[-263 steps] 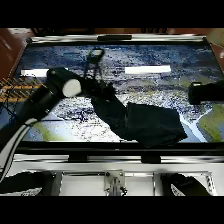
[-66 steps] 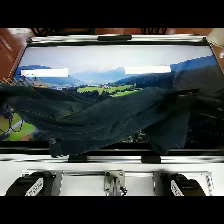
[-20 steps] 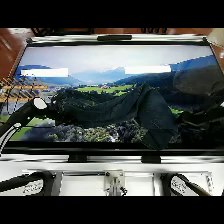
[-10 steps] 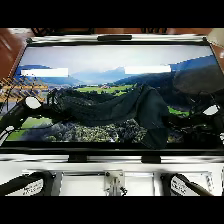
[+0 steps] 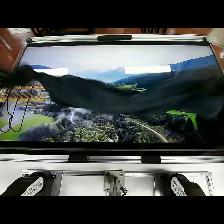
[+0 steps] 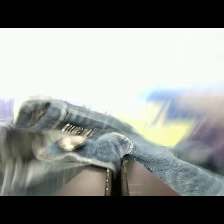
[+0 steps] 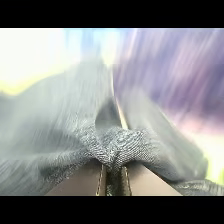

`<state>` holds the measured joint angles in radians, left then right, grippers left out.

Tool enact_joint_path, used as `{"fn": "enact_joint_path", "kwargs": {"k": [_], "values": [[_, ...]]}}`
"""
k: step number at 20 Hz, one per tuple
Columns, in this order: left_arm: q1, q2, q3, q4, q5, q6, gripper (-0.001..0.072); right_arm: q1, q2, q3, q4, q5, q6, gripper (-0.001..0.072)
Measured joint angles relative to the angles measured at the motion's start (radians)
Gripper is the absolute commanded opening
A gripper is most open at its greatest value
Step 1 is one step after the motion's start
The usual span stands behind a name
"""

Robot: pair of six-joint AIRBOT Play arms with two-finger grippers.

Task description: Fold the shirts.

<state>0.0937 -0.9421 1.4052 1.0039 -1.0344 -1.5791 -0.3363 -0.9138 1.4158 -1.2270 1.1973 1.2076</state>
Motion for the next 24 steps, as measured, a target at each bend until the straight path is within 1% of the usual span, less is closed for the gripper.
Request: {"fn": "enact_joint_path", "kwargs": {"k": [3, 5, 7, 9, 11, 13, 15, 17, 19, 21, 22, 24], "values": [[0.02, 0.087, 0.254, 0.01, 0.04, -0.006, 0.0048, 0.0, 0.093, 0.188, -0.028, -0.113, -0.006, 0.0091], [0.026, 0.136, 0.37, 0.072, 0.029, -0.035, 0.0048, 0.0, 0.145, 0.261, -0.05, -0.14, 0.004, 0.0091], [0.03, 0.18, 0.433, 0.14, -0.01, -0.076, 0.0049, 0.0, 0.188, 0.298, -0.057, -0.118, 0.012, 0.0091], [0.031, 0.212, 0.465, 0.186, -0.083, -0.102, 0.0049, 0.0, 0.218, 0.318, -0.074, -0.053, 0.019, 0.0091], [0.031, 0.228, 0.467, 0.223, -0.207, -0.117, 0.0049, 0.0, 0.225, 0.323, -0.105, 0.054, 0.04, 0.0091], [0.032, 0.236, 0.418, 0.259, -0.331, -0.123, 0.005, 0.001, 0.205, 0.303, -0.152, 0.192, 0.09, 0.0091], [0.032, 0.24, 0.325, 0.276, -0.421, -0.111, 0.0049, 0.0, 0.173, 0.251, -0.209, 0.317, 0.126, 0.0091], [0.032, 0.243, 0.209, 0.276, -0.467, -0.088, 0.005, 0.001, 0.146, 0.167, -0.24, 0.407, 0.143, 0.0091], [0.032, 0.241, 0.069, 0.278, -0.483, -0.074, 0.005, 0.001, 0.117, 0.058, -0.262, 0.447, 0.146, 0.0091], [0.032, 0.228, -0.07, 0.268, -0.434, -0.066, 0.005, 0.001, 0.056, -0.056, -0.264, 0.451, 0.142, 0.0091], [0.031, 0.211, -0.132, 0.246, -0.37, -0.064, 0.005, 0.001, 0.012, -0.099, -0.254, 0.443, 0.135, 0.0091], [0.031, 0.15, -0.21, 0.196, -0.21, -0.061, 0.005, 0.001, -0.1, -0.15, -0.216, 0.375, 0.127, 0.0091]]}}
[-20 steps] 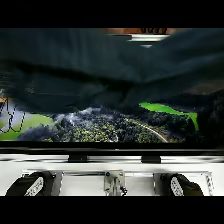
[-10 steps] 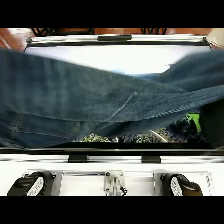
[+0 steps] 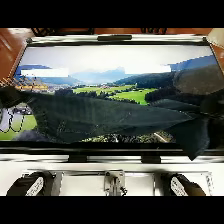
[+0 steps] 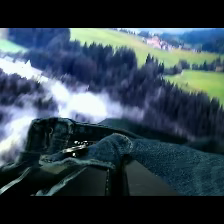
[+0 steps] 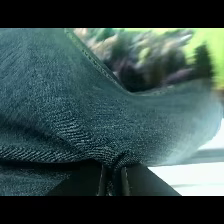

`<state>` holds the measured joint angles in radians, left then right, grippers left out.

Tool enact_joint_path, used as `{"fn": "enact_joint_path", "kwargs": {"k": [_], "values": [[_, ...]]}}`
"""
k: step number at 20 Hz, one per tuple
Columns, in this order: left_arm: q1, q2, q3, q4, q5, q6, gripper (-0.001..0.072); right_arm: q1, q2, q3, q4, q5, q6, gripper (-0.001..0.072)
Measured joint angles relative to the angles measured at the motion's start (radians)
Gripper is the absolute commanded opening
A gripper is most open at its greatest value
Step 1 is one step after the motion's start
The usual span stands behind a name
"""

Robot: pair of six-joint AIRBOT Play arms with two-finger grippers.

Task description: Fold the shirts.

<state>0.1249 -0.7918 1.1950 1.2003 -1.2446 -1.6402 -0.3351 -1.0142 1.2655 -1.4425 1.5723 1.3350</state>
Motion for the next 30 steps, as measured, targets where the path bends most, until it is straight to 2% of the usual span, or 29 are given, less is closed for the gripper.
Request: {"fn": "enact_joint_path", "kwargs": {"k": [3, 4, 5, 6, 7, 8, 10, 12, 13, 14, 15, 17, 18, 19, 22, 25, 30], "values": [[0.0, -0.161, -0.054, -0.092, 0.253, 0.002, 0.0051, 0.0, -0.176, -0.033, 0.079, -0.19, 0.011, 0.0101], [0.0, -0.228, -0.063, -0.13, 0.317, 0.003, 0.0052, 0.0, -0.233, -0.039, 0.12, -0.27, 0.016, 0.0228], [0.0, -0.291, -0.069, -0.171, 0.369, 0.003, 0.0091, 0.0, -0.283, -0.043, 0.166, -0.349, 0.022, 0.0481], [0.0, -0.351, -0.074, -0.218, 0.41, 0.004, 0.0361, 0.0, -0.326, -0.046, 0.218, -0.435, 0.024, 0.0554], [0.001, -0.408, -0.074, -0.276, 0.452, 0.008, 0.0661, -0.002, -0.356, -0.047, 0.273, -0.508, 0.023, 0.0554], [0.001, -0.453, -0.072, -0.326, 0.473, 0.025, 0.0719, -0.001, -0.377, -0.048, 0.322, -0.573, 0.015, 0.0554], [0.005, -0.513, -0.049, -0.407, 0.484, 0.103, 0.0719, -0.004, -0.393, -0.034, 0.387, -0.665, -0.004, 0.0554], [0.023, -0.539, -0.005, -0.445, 0.431, 0.188, 0.0714, -0.017, -0.378, -0.005, 0.36, -0.682, -0.014, 0.0554], [0.038, -0.546, 0.024, -0.45, 0.378, 0.22, 0.0632, -0.022, -0.362, 0.008, 0.329, -0.669, -0.015, 0.0554], [0.052, -0.549, 0.052, -0.444, 0.316, 0.239, 0.0511, -0.029, -0.343, 0.017, 0.277, -0.634, -0.014, 0.0554], [0.066, -0.551, 0.077, -0.409, 0.237, 0.246, 0.05, -0.036, -0.324, 0.024, 0.211, -0.588, -0.01, 0.0553], [0.083, -0.548, 0.101, -0.292, 0.073, 0.232, 0.0505, -0.045, -0.292, 0.032, 0.089, -0.476, -0.002, 0.0554], [0.088, -0.542, 0.1, -0.217, -0.008, 0.22, 0.0557, -0.045, -0.282, 0.034, 0.043, -0.417, 0.003, 0.0554], [0.089, -0.534, 0.086, -0.149, -0.074, 0.213, 0.0675, -0.046, -0.272, 0.034, 0.01, -0.369, 0.008, 0.0554], [0.095, -0.492, -0.003, -0.003, -0.182, 0.219, 0.0682, -0.05, -0.253, 0.036, -0.028, -0.265, 0.019, 0.0554], [0.1, -0.458, -0.11, 0.046, -0.179, 0.283, 0.0681, -0.048, -0.245, 0.036, 0.013, -0.201, 0.027, 0.0554], [0.109, -0.441, -0.192, 0.103, -0.063, 0.373, 0.068, -0.048, -0.242, 0.036, 0.069, -0.132, 0.039, 0.0554]]}}
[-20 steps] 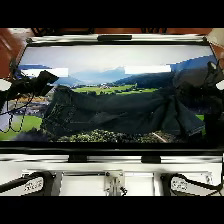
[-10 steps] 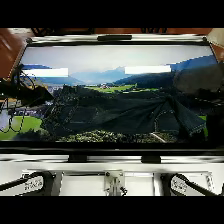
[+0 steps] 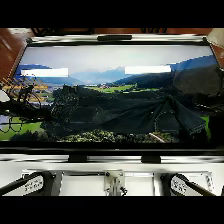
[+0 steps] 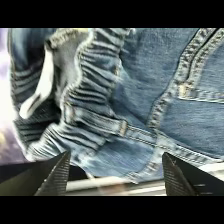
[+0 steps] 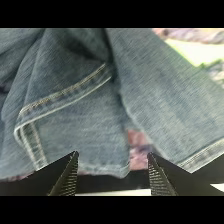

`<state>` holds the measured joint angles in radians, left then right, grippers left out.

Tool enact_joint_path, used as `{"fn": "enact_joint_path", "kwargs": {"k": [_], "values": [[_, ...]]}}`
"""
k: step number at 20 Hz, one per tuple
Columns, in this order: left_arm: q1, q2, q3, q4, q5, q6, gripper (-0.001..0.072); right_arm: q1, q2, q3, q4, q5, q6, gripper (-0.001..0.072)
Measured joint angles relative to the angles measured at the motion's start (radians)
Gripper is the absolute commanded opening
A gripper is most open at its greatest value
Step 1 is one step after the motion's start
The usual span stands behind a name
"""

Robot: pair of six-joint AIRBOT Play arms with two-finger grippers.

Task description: Fold the shirts.

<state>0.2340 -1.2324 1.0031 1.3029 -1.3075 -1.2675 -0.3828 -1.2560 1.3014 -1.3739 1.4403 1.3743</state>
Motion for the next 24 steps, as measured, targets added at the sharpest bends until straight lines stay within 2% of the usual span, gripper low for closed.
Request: {"fn": "enact_joint_path", "kwargs": {"k": [2, 6, 7, 8, 9, 10, 11, 17, 21, 24], "values": [[0.006, 0.002, -0.013, 0.055, 0.027, 0.027, 0.0681, 0.0, 0.0, 0.0, 0.009, 0.022, 0.002, 0.0554], [0.024, 0.001, -0.073, 0.055, 0.096, 0.072, 0.0657, 0.0, 0.0, 0.0, 0.018, 0.042, 0.005, 0.0554], [0.026, -0.004, -0.092, 0.038, 0.113, 0.083, 0.0603, 0.0, 0.0, 0.0, 0.018, 0.049, 0.006, 0.0554], [0.027, -0.01, -0.112, 0.012, 0.131, 0.1, 0.0501, 0.0, 0.0, 0.0, 0.02, 0.053, 0.007, 0.0555], [0.029, -0.018, -0.128, -0.023, 0.145, 0.12, 0.0336, 0.0, 0.0, 0.0, 0.021, 0.061, 0.008, 0.0651], [0.029, -0.027, -0.14, -0.057, 0.153, 0.134, 0.0103, 0.0, 0.0, -0.004, 0.02, 0.065, 0.01, 0.0687], [0.029, -0.035, -0.149, -0.091, 0.157, 0.148, 0.0051, 0.0, 0.0, -0.014, 0.017, 0.071, 0.01, 0.0688], [0.031, -0.02, -0.166, -0.194, 0.156, 0.178, 0.0051, 0.0, 0.0, -0.201, 0.037, 0.089, 0.003, 0.0687], [0.031, 0.018, -0.168, -0.27, 0.149, 0.183, 0.0051, 0.0, 0.0, -0.318, 0.055, -0.001, 0.008, 0.0686], [0.031, 0.03, -0.168, -0.329, 0.129, 0.183, 0.0051, -0.002, 0.0, -0.358, -0.005, -0.097, 0.044, 0.0686]]}}
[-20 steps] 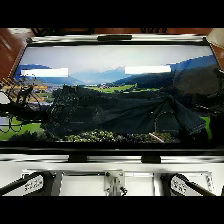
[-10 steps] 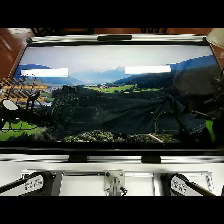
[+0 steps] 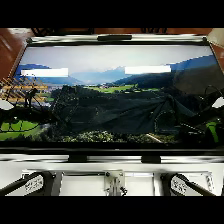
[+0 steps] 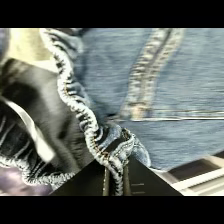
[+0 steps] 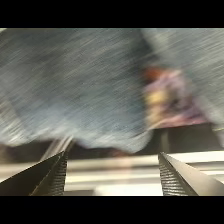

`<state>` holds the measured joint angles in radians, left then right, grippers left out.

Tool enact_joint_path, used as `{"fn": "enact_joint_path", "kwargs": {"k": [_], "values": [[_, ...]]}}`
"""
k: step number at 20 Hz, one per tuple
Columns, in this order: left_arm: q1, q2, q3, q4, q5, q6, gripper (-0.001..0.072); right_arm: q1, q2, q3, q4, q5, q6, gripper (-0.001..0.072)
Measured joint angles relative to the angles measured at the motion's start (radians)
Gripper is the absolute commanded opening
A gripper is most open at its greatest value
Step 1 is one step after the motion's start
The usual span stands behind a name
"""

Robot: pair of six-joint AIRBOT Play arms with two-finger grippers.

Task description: Fold the shirts.

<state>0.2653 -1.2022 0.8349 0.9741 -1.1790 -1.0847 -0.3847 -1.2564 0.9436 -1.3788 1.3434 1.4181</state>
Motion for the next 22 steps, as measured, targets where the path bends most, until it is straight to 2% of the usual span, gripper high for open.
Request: {"fn": "enact_joint_path", "kwargs": {"k": [6, 7, 8, 9, 10, 13, 16, 19, 22], "values": [[0.0, 0.007, 0.0, -0.063, -0.034, 0.0, 0.0051, 0.002, -0.074, -0.022, -0.007, -0.092, 0.029, 0.0678], [0.0, 0.007, 0.0, -0.069, -0.043, -0.001, 0.0051, 0.002, -0.095, -0.023, 0.013, -0.106, 0.031, 0.0581], [0.0, 0.007, 0.0, -0.073, -0.05, -0.002, 0.0051, 0.002, -0.11, -0.024, 0.039, -0.108, 0.03, 0.0358], [0.0, 0.008, 0.0, -0.077, -0.055, -0.002, 0.0051, 0.002, -0.122, -0.024, 0.069, -0.112, 0.024, 0.0167], [0.0, 0.008, 0.0, -0.079, -0.057, -0.003, 0.005, 0.002, -0.13, -0.024, 0.109, -0.117, 0.011, 0.0092], [0.003, 0.012, 0.023, -0.082, -0.068, -0.027, 0.005, 0.002, -0.127, -0.014, 0.229, -0.091, -0.034, 0.0092], [0.024, 0.043, 0.142, -0.088, -0.087, -0.094, 0.005, -0.001, -0.058, 0.076, 0.36, -0.034, -0.104, 0.0092], [0.07, 0.096, 0.387, -0.093, -0.09, -0.18, 0.005, -0.028, 0.068, 0.29, 0.452, -0.043, -0.136, 0.0092], [0.164, 0.14, 0.706, -0.097, -0.088, -0.321, 0.0051, -0.085, 0.195, 0.568, 0.482, -0.108, -0.138, 0.0092]]}}
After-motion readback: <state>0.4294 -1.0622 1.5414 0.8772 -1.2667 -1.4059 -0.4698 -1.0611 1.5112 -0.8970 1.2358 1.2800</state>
